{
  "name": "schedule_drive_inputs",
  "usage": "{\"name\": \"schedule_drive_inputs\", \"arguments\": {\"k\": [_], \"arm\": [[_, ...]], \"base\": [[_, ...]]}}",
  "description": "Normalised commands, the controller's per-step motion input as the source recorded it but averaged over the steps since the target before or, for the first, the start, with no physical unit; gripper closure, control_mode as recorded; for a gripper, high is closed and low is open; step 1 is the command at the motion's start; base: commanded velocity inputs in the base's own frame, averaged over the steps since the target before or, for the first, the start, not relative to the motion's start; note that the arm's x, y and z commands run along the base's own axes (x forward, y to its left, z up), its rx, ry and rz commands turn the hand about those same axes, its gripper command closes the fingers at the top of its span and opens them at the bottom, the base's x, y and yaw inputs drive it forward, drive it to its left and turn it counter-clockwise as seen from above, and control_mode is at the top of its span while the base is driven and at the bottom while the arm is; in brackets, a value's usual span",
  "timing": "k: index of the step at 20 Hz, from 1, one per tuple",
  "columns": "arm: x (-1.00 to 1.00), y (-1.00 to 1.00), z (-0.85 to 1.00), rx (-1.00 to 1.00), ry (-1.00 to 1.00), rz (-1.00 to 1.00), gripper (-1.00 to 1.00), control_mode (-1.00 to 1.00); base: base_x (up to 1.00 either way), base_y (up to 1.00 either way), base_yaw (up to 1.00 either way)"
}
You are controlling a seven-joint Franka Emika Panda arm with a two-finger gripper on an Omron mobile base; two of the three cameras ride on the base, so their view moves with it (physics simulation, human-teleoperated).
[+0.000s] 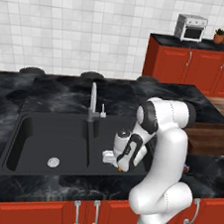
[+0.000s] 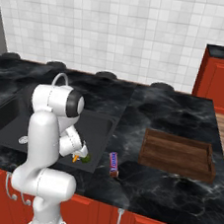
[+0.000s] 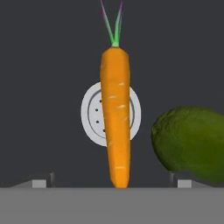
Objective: Pick up all produce items and place them in the sink. Turn on the sink faucet to wash them. Then turn the sink off and put them in the tray.
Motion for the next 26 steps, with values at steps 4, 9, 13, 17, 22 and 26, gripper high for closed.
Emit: {"name": "schedule_drive_inputs", "arguments": {"k": [4,9,13,17,22,26], "arm": [[-0.01,0.00,-0.04,0.00,0.00,-0.07,-1.00,-1.00],[-0.13,0.00,0.00,0.00,0.04,-0.08,-1.00,-1.00],[-0.15,0.00,0.00,0.00,0.04,-0.09,-1.00,-1.00],[-0.01,-0.03,-0.07,0.00,0.04,-0.07,-1.00,-1.00],[0.12,-0.01,-0.12,0.00,0.01,-0.01,-1.00,-1.00],[0.22,0.00,-0.18,0.00,0.00,0.00,-1.00,-1.00]], "base": [[0.00,0.00,0.00],[0.00,0.00,0.00],[0.00,0.00,0.00],[0.00,0.00,0.00],[0.00,0.00,0.00],[0.00,0.00,0.00]]}}
